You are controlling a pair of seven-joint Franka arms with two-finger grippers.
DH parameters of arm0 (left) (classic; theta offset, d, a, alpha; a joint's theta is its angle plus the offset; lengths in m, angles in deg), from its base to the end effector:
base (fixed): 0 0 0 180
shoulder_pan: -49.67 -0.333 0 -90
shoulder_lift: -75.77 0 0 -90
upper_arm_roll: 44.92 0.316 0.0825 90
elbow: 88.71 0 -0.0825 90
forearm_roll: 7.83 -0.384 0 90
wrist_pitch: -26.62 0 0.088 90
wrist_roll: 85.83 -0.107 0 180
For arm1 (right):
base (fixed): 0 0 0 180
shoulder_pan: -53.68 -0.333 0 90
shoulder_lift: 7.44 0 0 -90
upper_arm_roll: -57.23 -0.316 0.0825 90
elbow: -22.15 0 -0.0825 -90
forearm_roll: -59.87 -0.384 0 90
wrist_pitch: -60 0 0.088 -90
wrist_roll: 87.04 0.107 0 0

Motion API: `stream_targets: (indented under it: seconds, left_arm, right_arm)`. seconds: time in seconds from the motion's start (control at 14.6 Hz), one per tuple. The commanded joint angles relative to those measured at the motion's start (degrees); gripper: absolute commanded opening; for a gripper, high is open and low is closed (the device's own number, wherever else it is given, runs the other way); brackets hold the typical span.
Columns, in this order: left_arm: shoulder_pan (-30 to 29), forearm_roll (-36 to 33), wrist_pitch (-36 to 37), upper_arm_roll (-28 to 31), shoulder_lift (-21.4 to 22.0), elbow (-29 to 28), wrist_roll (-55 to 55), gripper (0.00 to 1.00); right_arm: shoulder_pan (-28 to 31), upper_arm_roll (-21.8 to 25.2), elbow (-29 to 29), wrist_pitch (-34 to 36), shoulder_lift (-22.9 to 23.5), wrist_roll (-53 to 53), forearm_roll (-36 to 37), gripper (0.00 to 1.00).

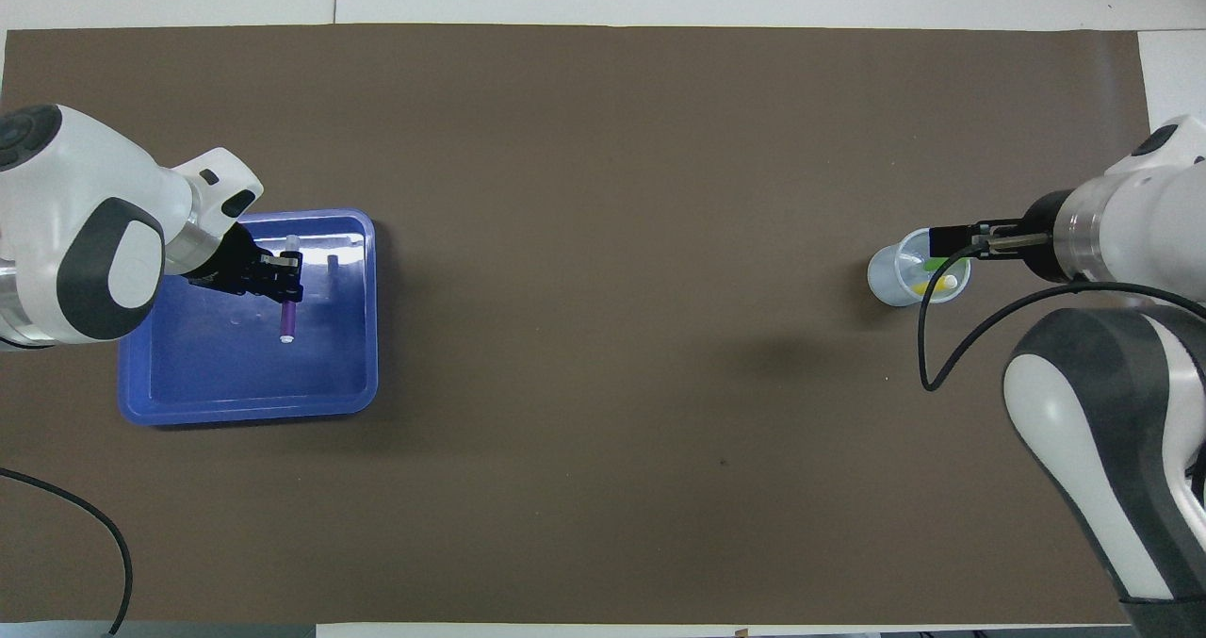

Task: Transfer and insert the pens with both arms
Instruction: 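Lift the purple pen with the left gripper toward the right gripper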

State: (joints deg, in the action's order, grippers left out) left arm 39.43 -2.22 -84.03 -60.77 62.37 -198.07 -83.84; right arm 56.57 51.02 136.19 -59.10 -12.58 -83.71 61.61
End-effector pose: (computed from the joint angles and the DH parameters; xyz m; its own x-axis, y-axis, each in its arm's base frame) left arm 0.5817 -0.0577 0.3654 0.9773 -0.0328 -0.2095 -0.0036 -0.9904 0.1383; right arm 0.5486 0.0318 0.5188 0.9839 0.0150 0.1781 0.0101 -0.9996 0.0281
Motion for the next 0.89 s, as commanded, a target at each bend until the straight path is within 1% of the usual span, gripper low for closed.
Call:
stream_targets:
  seconds: [0.0, 0.07, 0.21, 0.48, 0.62, 0.82]
  left_arm:
    - [-0.6, 3.1, 5.2, -0.2, 0.2, 3.8, 5.5, 0.00]
    - [-0.5, 4.0, 5.9, -0.4, 0.3, 4.2, 8.7, 0.00]
    - [-0.6, 10.8, 8.1, -0.3, 0.4, 5.6, 19.5, 0.00]
    - [-0.6, 22.0, 11.4, -0.4, 1.9, 6.3, 37.4, 0.00]
    - [-0.5, 28.7, 13.3, -0.5, 2.1, 6.2, 46.8, 0.00]
    - [0.4, 37.0, 13.3, -0.8, 2.6, 5.9, 57.7, 0.00]
  right_arm:
    - [-0.1, -0.3, -8.9, 7.3, 4.5, 1.7, 0.1, 1.00]
    - [-0.2, -0.2, -11.4, 9.9, 5.4, 1.7, 0.2, 1.00]
    - [-0.5, -0.3, -15.7, 15.2, 6.5, 1.8, 0.8, 1.00]
    - [-0.6, -0.2, -16.8, 19.2, 5.7, 1.8, 1.1, 1.00]
    - [-0.6, -0.3, -18.9, 21.9, 5.8, 1.8, 1.1, 1.00]
    - [-0.7, -0.3, -20.3, 23.7, 5.9, 1.7, 1.0, 1.00]
